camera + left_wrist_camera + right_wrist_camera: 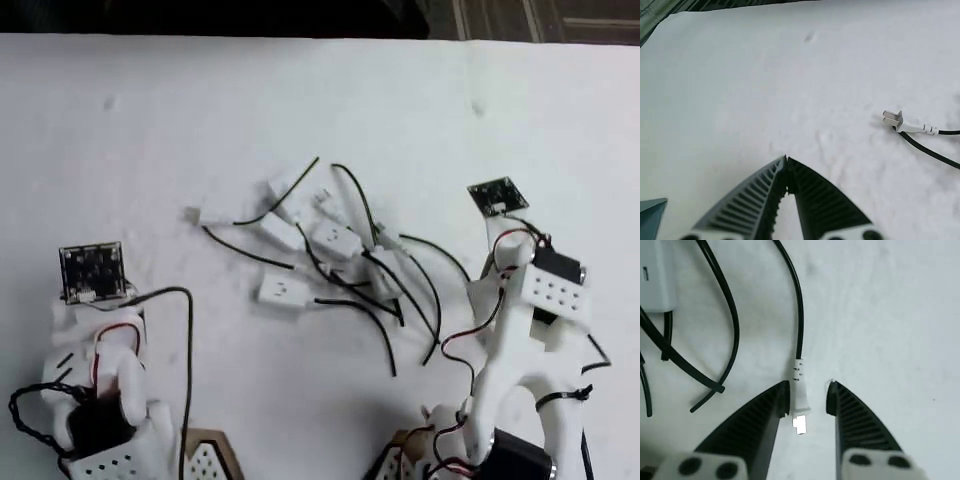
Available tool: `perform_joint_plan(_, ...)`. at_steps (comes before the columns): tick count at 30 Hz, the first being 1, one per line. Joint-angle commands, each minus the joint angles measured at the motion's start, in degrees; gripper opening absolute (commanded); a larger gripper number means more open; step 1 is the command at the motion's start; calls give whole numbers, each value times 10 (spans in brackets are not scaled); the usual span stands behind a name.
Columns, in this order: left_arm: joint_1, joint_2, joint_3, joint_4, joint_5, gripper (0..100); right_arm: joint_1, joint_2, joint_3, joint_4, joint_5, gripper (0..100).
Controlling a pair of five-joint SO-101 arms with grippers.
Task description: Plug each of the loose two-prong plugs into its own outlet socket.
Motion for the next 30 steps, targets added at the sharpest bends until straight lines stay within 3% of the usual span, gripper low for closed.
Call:
perform_joint_plan(1, 10, -4, 2, -13, 0, 24, 7, 0, -27, 12, 29, 136)
perform_joint_plan(8, 10, -4, 2, -11, 0, 24, 5, 26, -29, 15, 33, 135)
perform_joint_plan(22, 10, -4, 2, -11, 0, 24, 36, 275, -163, 44, 53, 134)
perform_joint_plan(30, 10, -4, 2, -11, 0, 24, 36, 291, -168, 80, 54, 89)
